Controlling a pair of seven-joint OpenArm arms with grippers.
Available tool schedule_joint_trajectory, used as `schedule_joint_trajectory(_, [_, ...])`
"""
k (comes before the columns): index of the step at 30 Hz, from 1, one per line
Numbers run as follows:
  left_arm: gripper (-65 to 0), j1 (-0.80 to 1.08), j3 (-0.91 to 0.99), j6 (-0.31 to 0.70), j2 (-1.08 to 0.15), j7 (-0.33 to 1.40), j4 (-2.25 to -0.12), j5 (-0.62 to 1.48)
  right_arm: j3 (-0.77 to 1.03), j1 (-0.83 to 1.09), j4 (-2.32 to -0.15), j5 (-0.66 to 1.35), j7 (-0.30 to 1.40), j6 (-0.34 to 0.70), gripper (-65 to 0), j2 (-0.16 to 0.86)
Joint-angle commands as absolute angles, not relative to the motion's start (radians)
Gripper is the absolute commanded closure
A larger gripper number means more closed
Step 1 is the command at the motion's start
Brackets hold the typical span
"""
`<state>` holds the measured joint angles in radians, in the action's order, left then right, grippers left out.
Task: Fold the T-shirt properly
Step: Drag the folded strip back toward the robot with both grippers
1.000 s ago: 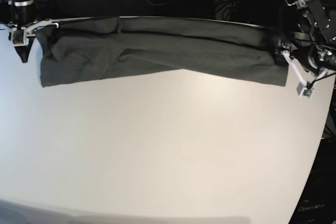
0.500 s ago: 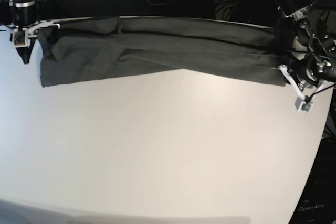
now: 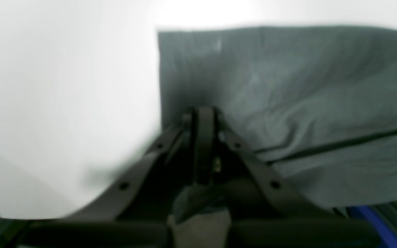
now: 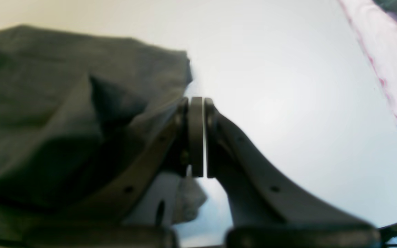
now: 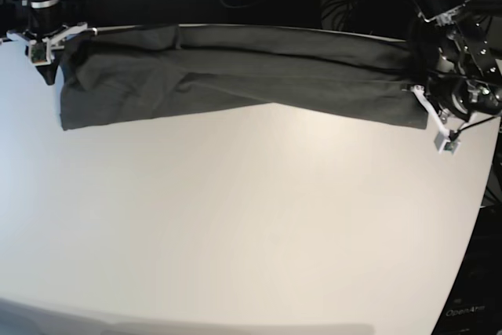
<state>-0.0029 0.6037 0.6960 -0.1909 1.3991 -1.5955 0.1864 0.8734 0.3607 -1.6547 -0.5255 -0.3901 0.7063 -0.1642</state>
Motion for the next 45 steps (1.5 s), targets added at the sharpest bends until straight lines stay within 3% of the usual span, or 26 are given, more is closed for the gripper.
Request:
schedule_joint_trajectory(1, [-1.7,-0.018,0.604,0.698,-0.203,1.396,-1.604,0.193,0.865,0.363,-1.667,-0.51,-0.417,0.698,-0.4,-0.157])
schedule_joint_trajectory(23, [-1.7,-0.015,0.604,0.698,-0.203,1.396,-1.592,0.191,0.779,0.314,-1.475,-0.515,-0.412,0.698,-0.4,-0.156])
schedule_joint_trajectory(35, [-1.7,-0.045,0.604,0.698,-0.208,1.36,-1.458,0.151,0.785,0.255,-1.397,-0.542,-0.41,0.698,-0.4,-0.125])
schedule_joint_trajectory(45, [-1.7,-0.097,0.602,0.698,-0.2,1.297,-1.348,0.07,0.777,0.168,-1.334,-0.542,-0.271,0.698,-0.3,-0.041])
